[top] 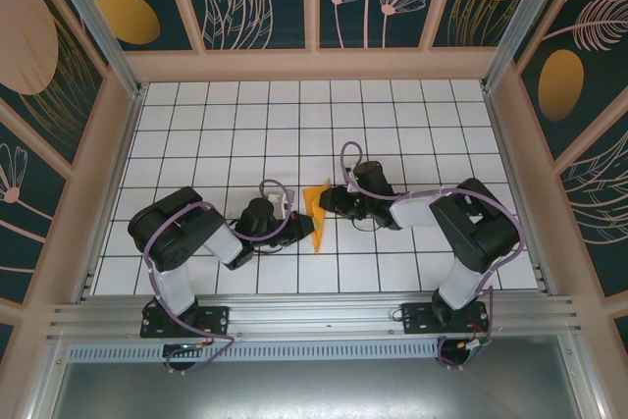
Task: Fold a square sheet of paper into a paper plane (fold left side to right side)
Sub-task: Fold the wing for the fifth time at the center of the table.
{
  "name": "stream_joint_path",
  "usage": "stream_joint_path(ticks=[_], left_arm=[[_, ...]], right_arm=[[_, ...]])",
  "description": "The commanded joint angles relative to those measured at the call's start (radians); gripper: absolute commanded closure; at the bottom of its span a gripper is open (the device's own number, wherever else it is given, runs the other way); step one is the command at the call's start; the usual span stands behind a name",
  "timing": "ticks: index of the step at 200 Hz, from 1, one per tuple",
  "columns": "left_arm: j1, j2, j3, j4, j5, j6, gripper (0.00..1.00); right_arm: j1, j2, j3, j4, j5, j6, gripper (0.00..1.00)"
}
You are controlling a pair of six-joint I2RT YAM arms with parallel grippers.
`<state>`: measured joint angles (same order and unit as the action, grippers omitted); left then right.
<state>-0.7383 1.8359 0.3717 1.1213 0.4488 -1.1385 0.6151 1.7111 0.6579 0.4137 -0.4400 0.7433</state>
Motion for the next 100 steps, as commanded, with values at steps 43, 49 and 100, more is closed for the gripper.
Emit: stream_joint_path(ticks=[43, 49, 100], left_arm=[[0.011, -0.020, 0.013, -0.069, -0.010, 0.034, 0.86], [0.012, -0.023, 0.015, -0.072, -0.010, 0.035, 0.85], [0.019, -0.069, 0.021, -0.093, -0.014, 0.042, 0.73]], right_arm=[[0.008, 0.048, 0.046, -0.097, 0.050, 0.020, 0.58], [0.007, 0.054, 0.050, -0.101, 0.046, 0.019, 0.58], [0.007, 0.077, 0.058, -0.113, 0.046, 0.022, 0.59]])
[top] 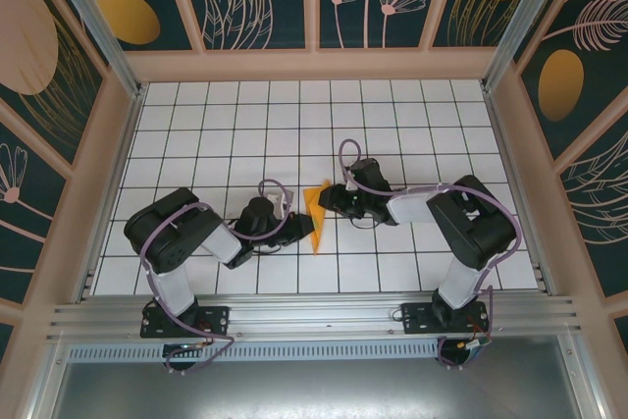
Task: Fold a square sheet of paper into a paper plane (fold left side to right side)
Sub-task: Fold the wing for the fifth time at the center of the table.
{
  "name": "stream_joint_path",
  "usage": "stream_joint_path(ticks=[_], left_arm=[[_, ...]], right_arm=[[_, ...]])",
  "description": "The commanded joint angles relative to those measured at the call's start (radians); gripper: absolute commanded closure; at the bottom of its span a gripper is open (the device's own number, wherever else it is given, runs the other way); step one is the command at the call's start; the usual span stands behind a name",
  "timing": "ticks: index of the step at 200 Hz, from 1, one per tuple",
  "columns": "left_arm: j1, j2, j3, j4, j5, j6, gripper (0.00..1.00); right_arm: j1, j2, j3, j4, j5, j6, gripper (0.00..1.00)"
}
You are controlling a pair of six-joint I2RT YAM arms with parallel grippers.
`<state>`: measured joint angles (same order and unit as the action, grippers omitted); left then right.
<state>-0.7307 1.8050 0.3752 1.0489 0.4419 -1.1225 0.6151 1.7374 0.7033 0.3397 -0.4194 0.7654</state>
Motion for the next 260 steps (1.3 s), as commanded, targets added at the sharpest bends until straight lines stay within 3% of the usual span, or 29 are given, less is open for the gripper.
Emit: stream_joint_path(ticks=[1, 49, 122, 186, 260], left_arm=[[0.010, -0.039, 0.018, -0.021, -0.007, 0.026, 0.73], [0.013, -0.064, 0.055, -0.107, -0.021, 0.062, 0.63], [0.034, -0.065, 0.068, -0.172, -0.061, 0.101, 0.94], [0.040, -0.047, 0.080, -0.195, -0.057, 0.136, 0.95], [0.041, -0.035, 0.094, -0.243, -0.078, 0.164, 0.97]], right_arm=[[0.007, 0.051, 0.013, -0.039, 0.025, 0.000, 0.59], [0.007, 0.051, 0.011, -0.039, 0.023, -0.002, 0.59], [-0.005, 0.002, 0.005, -0.007, 0.000, -0.023, 0.56], [-0.103, -0.109, 0.013, 0.032, -0.071, -0.036, 0.35], [-0.088, 0.018, 0.126, -0.020, -0.089, -0.033, 0.34]])
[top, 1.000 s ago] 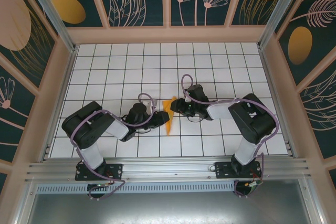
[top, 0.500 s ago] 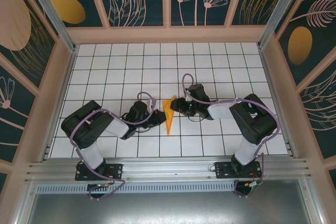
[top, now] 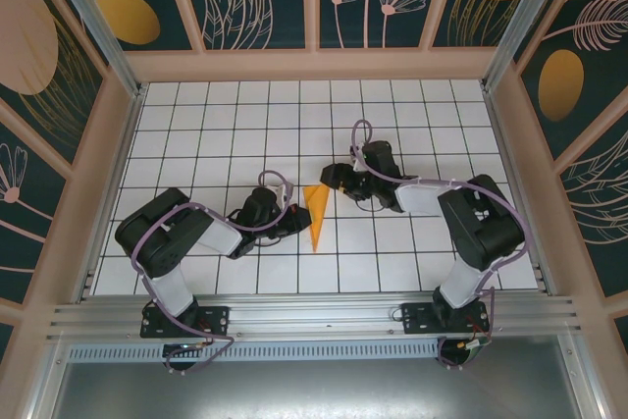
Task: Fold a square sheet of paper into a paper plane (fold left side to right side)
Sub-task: Fold the wing for the fifth time at the center of the table.
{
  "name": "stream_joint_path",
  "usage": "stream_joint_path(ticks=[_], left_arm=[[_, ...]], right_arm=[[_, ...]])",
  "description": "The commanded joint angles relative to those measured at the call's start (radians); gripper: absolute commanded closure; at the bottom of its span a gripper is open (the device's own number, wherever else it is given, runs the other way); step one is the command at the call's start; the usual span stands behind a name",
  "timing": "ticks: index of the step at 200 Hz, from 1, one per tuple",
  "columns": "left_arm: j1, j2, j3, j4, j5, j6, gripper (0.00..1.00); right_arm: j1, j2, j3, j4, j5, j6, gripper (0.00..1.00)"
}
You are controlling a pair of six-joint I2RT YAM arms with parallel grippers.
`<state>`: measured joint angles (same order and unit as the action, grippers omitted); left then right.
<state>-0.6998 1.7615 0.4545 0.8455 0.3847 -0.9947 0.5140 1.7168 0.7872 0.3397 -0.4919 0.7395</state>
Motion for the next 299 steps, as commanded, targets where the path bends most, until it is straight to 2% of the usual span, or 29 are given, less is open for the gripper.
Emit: stream_joint_path(ticks=[1, 74, 162, 222, 299], left_arm=[[0.010, 0.008, 0.015, -0.041, -0.021, 0.037, 0.97], [0.012, 0.026, 0.032, -0.074, -0.021, 0.055, 0.97], [0.013, 0.050, 0.051, -0.094, -0.009, 0.063, 0.96], [0.013, 0.049, 0.052, -0.119, -0.023, 0.064, 0.96], [0.013, 0.047, 0.050, -0.145, -0.033, 0.072, 0.97]], right_arm=[[0.014, 0.039, 0.043, -0.021, -0.015, -0.008, 0.34], [0.017, 0.017, 0.037, -0.073, -0.002, -0.052, 0.34], [0.042, 0.043, 0.104, -0.125, -0.002, -0.059, 0.48], [0.079, 0.117, 0.174, -0.152, 0.004, -0.058, 0.63], [0.082, 0.152, 0.180, -0.199, 0.040, -0.071, 0.64]])
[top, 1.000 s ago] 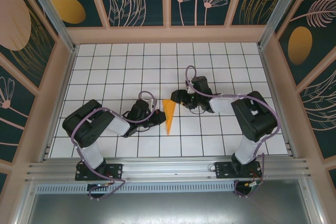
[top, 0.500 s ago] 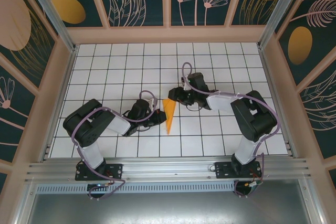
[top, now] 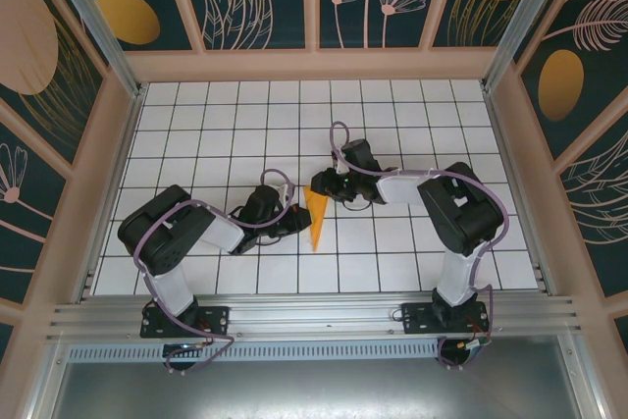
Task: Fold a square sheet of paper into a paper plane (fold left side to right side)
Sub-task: Fold the wing for the fifth time at the center of the table.
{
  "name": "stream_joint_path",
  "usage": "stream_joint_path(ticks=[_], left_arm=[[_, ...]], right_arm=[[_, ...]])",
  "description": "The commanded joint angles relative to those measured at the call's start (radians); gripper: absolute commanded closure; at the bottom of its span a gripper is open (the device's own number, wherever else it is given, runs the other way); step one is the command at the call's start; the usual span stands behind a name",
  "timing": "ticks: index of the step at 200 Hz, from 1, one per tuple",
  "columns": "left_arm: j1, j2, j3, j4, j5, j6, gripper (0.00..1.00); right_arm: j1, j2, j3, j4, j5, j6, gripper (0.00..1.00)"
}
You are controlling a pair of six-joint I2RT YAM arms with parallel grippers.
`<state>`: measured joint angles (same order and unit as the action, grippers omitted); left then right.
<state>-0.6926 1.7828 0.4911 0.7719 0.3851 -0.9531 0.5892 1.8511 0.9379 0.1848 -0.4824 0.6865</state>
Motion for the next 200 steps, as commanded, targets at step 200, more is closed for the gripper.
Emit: stream_joint_path(ticks=[200], left_arm=[[0.005, -0.166, -0.017, -0.147, -0.060, 0.027, 0.78]], right_arm=[[0.007, 0.084, 0.024, -0.226, 0.146, -0.044, 0.65]])
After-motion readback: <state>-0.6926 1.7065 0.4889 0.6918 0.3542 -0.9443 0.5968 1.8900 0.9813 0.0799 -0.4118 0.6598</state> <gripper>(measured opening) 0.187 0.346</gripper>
